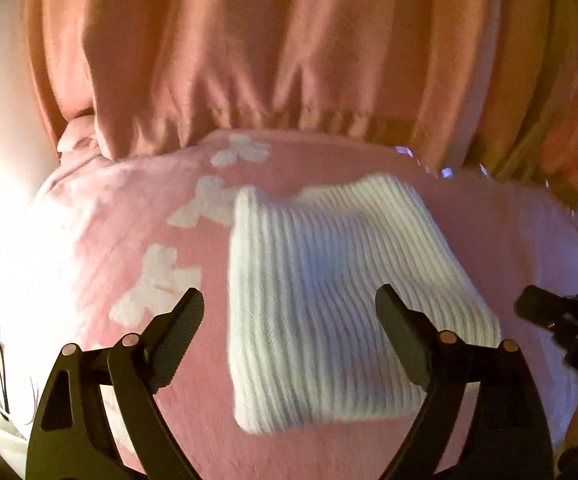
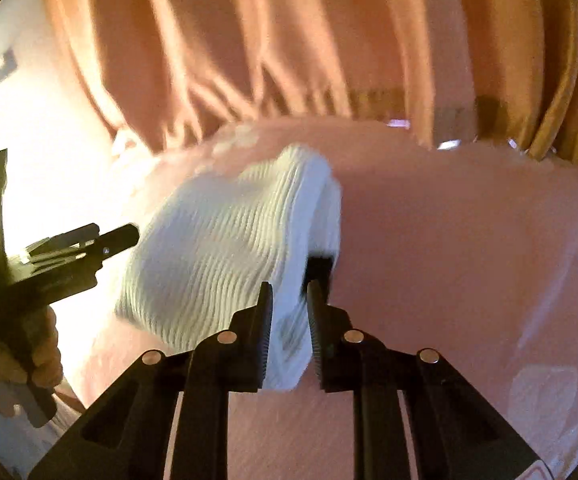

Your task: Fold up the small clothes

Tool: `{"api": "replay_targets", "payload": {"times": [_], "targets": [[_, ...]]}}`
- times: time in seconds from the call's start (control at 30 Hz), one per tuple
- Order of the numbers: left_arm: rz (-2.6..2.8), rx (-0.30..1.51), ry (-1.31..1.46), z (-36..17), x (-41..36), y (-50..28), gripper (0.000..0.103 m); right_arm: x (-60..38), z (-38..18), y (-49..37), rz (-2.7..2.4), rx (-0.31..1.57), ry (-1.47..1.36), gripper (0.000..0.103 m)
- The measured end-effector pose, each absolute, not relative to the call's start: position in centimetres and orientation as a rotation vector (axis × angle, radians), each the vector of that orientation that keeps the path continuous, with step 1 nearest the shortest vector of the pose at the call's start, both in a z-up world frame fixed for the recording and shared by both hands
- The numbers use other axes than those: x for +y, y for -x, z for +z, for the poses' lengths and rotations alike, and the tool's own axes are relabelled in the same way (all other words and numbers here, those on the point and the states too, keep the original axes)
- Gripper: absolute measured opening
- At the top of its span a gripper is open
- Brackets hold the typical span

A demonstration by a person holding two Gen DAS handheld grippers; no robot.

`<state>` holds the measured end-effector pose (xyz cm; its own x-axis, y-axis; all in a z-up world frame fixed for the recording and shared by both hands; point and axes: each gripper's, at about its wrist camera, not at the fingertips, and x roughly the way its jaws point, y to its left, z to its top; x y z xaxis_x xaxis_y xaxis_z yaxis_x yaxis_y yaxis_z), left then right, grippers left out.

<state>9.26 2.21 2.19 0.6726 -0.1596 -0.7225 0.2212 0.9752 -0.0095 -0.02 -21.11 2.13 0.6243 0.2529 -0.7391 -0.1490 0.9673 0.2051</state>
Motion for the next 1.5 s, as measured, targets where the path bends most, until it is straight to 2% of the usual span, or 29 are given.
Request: {"api": "replay_targets", "payload": {"times": [0.17,0.37,0.5,0.57,0.67,0.73,0.8,1.07,1.2,1.5], "targets": [[-0.222,0.852,-0.107,0.3,1.2,-8.6,0.085,-20.8,-2.8,-1.6,0.159,1.065,-0.096,0.015],[-0.211,0.852,-0.110,-1.1,1.2,-7.1,0.085,-20.9,0.3,-0.1,0.143,0.903,-0.111,0.014],[-0.213,0.885,-0.105,-2.2,1.1,-6.3,0.085,-20.5,-4.2,-1.5,0.085,1.096,-0.065,0.014],[-0.206,0.879,-0.101,-2.3,1.3,-6.0,0.085,-20.5,-2.9,-1.2,0.110,1.056,-0.102,0.014],[-0.203,0.855,-0.105,-2.0,1.6,-5.4,0.085,-20.4,0.3,0.6,0.094,0.901,-0.092,0.014],[-0.192,0.840,-0.088,-1.9,2.1,-4.9,0.085,-20.3,1.0,1.8,0.083,0.848,-0.111,0.021],[-0.177,0.842,-0.061,-2.1,2.6,-4.5,0.086,-20.3,0.5,3.1,0.058,0.828,-0.134,0.046],[-0.148,0.808,-0.078,-2.6,2.0,-2.4,0.090,-19.2,-1.3,5.6,0.000,0.836,-0.080,0.047],[-0.158,0.771,-0.083,-2.5,1.5,-1.8,0.090,-20.1,-1.0,6.0,-0.046,0.803,-0.087,0.054],[-0.166,0.762,-0.123,-3.0,0.9,-1.6,0.090,-20.6,-1.3,6.1,-0.078,0.813,-0.089,0.054]]}}
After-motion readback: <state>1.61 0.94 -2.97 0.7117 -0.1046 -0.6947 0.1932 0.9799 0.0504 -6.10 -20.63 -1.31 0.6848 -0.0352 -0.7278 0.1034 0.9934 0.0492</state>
